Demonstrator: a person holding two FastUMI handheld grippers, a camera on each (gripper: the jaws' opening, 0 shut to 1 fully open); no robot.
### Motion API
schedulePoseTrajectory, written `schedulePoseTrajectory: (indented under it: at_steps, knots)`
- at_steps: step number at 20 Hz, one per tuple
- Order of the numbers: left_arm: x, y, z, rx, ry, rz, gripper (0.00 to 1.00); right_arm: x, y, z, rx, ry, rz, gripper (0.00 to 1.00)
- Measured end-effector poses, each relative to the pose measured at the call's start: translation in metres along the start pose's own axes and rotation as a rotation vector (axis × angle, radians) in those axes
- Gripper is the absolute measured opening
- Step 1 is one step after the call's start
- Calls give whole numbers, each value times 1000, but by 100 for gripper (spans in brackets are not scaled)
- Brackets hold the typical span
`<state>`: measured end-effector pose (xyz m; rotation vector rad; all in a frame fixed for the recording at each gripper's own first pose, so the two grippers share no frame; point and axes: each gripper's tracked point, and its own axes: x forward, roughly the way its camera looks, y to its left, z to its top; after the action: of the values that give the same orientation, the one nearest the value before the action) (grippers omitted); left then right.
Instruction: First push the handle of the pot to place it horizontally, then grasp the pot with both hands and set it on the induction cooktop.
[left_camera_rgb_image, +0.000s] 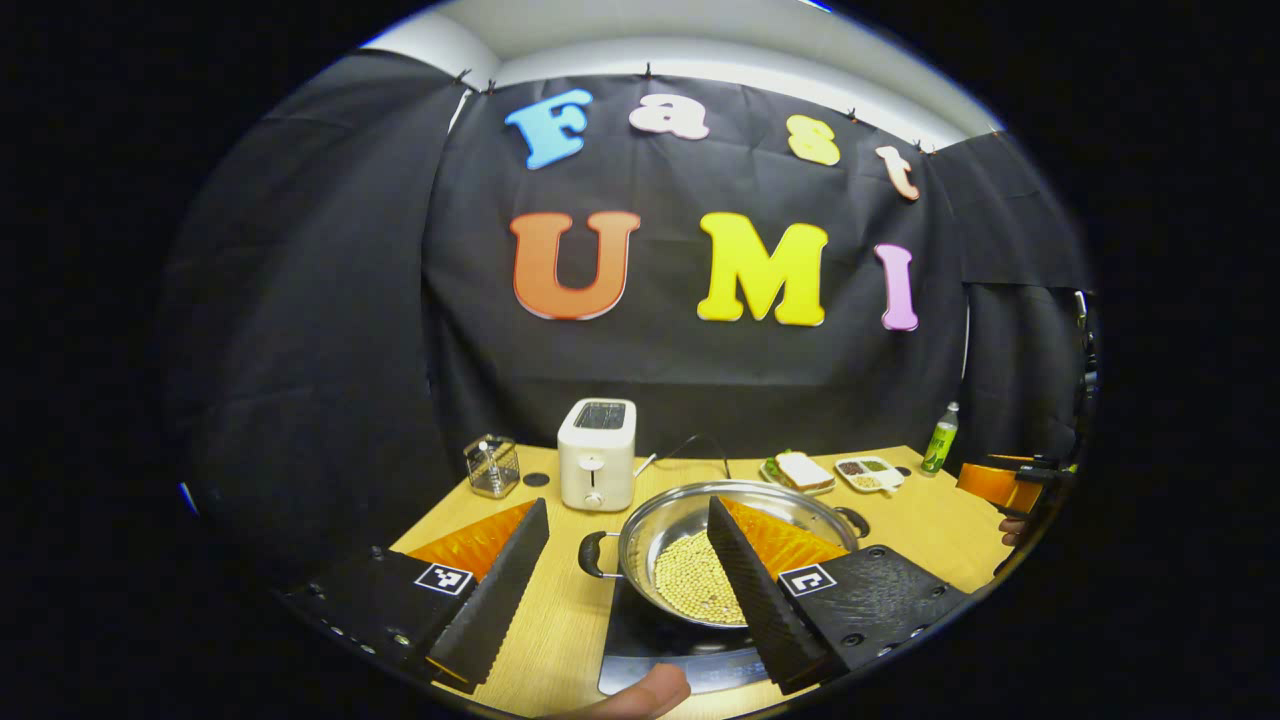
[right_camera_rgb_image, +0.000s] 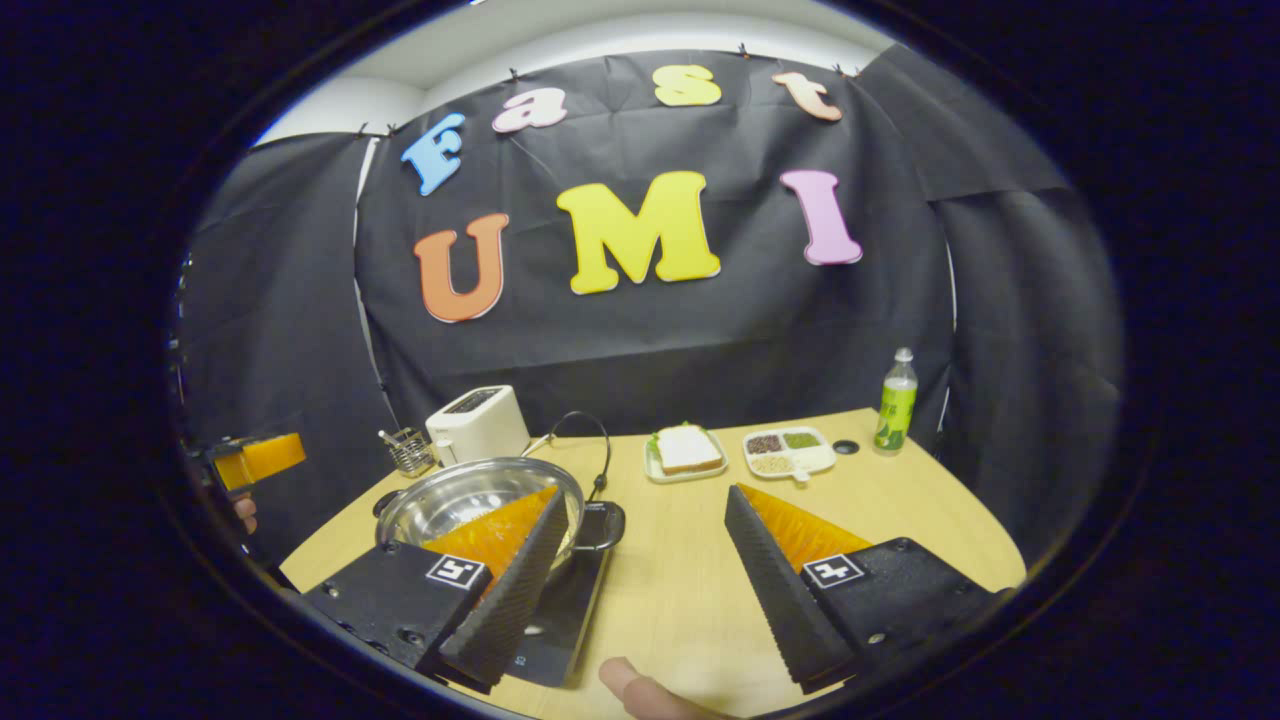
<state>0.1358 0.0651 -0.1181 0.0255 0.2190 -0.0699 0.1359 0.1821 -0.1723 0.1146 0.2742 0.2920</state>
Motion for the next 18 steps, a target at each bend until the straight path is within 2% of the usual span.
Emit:
schedulePoseTrajectory:
  at_steps: [2, 3, 4, 5, 6, 7, 8, 9, 11, 12, 13, 15, 16, 17, 18]
  knots:
    - [-35, -12, 22, 23, -42, 18, 95, -35, -1, 15, 5, -47, 4, 96]
    - [-50, -18, 30, 27, -61, 26, 95, -52, -6, 22, 8, -65, 1, 99]
    - [-63, -24, 39, 34, -80, 31, 95, -68, -7, 30, 13, -88, 6, 96]
    - [-75, -29, 48, 40, -100, 36, 95, -83, -10, 39, 16, -106, 7, 99]
    - [-86, -35, 53, 43, -105, 38, 95, -98, -14, 45, 19, -123, 2, 96]
    - [-94, -43, 58, 46, -112, 33, 95, -112, -20, 52, 19, -138, -10, 99]
    - [-102, -52, 62, 49, -122, 23, 100, -126, -26, 60, 8, -154, -16, 96]
    - [-112, -59, 65, 48, -126, 18, 95, -139, -29, 69, -5, -175, -21, 96]
    - [-127, -70, 64, 56, -133, 16, 95, -164, -39, 83, -27, -217, -43, 99]
    - [-134, -76, 62, 62, -135, 20, 95, -177, -43, 88, -55, -227, -56, 95]
    - [-141, -82, 61, 59, -140, 20, 95, -187, -48, 92, -88, -234, -73, 99]
    - [-154, -108, 60, 26, -166, -32, 95, -211, -52, 106, -117, -281, -109, 95]
    - [-160, -119, 60, 11, -173, -56, 95, -224, -50, 106, -129, -289, -112, 99]
    - [-167, -123, 59, 12, -183, -66, 95, -236, -49, 104, -128, -296, -113, 96]
    - [-173, -127, 56, 27, -185, -71, 95, -248, -47, 103, -121, -298, -110, 96]
